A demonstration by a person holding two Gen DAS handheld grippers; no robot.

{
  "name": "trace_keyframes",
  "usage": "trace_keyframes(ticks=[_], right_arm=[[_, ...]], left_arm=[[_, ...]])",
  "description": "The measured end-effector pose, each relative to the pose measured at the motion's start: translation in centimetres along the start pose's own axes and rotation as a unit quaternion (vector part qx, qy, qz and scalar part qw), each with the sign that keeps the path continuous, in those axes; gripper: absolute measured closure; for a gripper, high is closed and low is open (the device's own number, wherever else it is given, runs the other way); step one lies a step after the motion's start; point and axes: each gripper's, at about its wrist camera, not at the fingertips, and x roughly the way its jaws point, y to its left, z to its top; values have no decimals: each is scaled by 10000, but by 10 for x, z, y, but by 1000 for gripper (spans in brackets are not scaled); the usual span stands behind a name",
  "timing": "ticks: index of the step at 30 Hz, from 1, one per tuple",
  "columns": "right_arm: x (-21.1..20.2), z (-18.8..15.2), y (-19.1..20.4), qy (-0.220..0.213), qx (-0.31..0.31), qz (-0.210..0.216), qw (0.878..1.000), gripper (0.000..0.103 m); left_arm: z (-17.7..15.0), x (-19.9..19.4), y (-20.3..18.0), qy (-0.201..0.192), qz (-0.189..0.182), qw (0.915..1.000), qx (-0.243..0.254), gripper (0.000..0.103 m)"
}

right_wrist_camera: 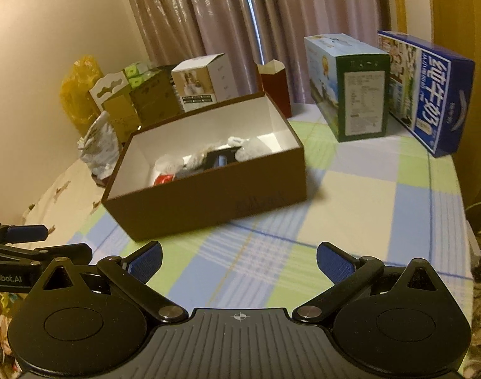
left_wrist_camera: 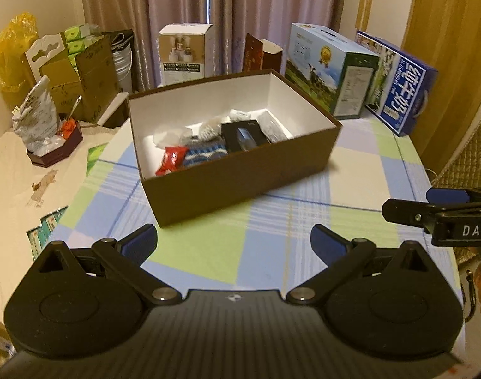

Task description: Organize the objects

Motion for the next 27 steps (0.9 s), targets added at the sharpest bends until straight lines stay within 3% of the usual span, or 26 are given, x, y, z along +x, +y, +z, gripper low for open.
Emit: trace_keyframes(ticks=[16, 27], right_arm=[[-61, -63, -4, 188, -10, 46, 9998, 2], [-86, -90, -5, 219, 44, -12, 9998, 2]], left_arm=[[-60, -40, -38, 148, -236, 9996, -51, 1], [-84, -58, -52, 203, -280, 9994, -35, 1]])
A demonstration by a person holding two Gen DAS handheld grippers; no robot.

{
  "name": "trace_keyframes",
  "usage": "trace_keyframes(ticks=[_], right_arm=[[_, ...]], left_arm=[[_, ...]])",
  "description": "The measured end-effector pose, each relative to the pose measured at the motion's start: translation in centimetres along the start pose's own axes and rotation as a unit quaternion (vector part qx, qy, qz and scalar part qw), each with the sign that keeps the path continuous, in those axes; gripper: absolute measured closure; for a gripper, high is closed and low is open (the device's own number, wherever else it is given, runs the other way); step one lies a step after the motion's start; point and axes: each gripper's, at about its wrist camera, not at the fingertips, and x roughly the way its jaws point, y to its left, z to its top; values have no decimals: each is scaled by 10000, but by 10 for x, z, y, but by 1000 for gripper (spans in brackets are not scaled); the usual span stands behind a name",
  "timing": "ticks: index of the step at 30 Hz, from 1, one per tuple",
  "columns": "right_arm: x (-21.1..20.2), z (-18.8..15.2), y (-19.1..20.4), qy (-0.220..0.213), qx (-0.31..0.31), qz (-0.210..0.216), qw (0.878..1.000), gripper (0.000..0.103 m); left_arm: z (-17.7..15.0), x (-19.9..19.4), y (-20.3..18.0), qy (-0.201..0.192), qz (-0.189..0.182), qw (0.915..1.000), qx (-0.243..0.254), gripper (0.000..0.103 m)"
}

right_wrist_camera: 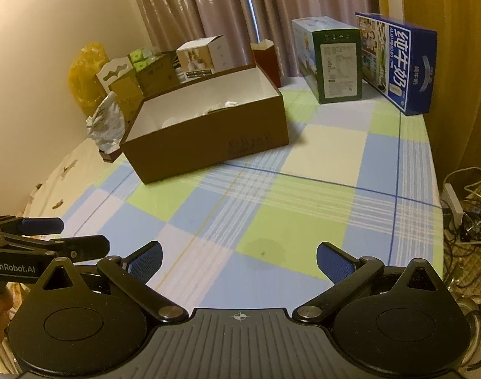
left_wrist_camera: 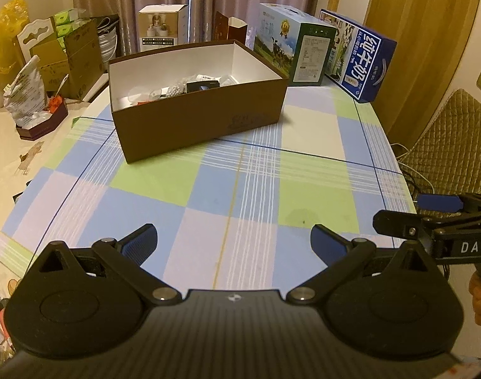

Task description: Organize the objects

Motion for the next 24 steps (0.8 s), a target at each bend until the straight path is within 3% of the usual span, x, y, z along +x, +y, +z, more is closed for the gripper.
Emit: trace_keyframes(ticks=[24], right_arm=[[-8, -13, 0, 45, -123, -84, 9999, 2]], left_arm=[[-16, -13, -2, 2, 8, 9999, -111, 1]])
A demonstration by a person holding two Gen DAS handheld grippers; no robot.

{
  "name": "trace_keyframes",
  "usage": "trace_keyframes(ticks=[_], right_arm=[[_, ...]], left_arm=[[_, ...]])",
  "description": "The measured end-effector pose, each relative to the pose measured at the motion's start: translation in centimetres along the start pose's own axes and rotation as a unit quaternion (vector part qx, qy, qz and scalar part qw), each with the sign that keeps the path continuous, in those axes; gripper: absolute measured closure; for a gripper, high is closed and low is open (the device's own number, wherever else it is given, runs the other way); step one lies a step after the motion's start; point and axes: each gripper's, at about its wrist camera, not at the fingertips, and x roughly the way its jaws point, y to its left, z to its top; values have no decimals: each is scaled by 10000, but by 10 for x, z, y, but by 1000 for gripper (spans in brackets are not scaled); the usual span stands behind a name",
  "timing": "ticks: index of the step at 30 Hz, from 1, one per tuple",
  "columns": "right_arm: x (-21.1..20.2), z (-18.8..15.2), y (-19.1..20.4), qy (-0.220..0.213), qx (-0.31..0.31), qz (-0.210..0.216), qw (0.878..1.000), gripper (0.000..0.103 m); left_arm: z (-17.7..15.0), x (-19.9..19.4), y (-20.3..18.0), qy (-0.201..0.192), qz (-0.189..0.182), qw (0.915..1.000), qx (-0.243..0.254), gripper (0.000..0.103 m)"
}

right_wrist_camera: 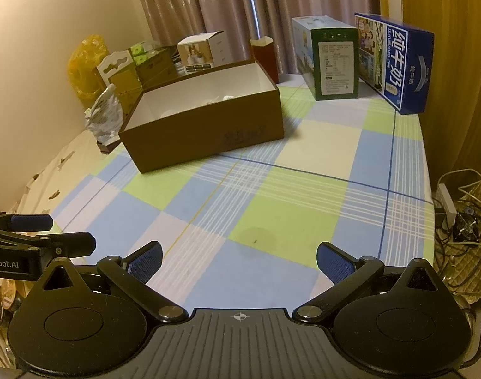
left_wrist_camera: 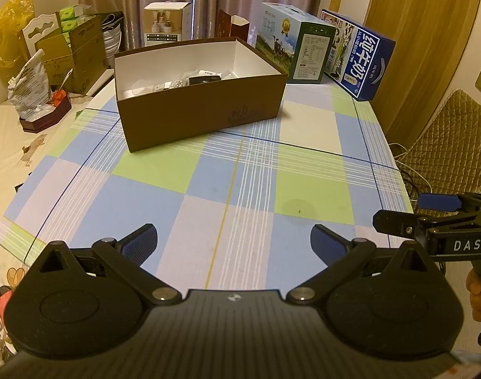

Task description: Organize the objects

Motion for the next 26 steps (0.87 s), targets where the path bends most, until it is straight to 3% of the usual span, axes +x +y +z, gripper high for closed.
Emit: trace_keyframes(ticks=[26], right_arm=[[-2, -3, 0, 10, -15, 5, 10000, 2]], left_arm=[[-1, 3, -6, -11, 68, 10000, -2, 1]])
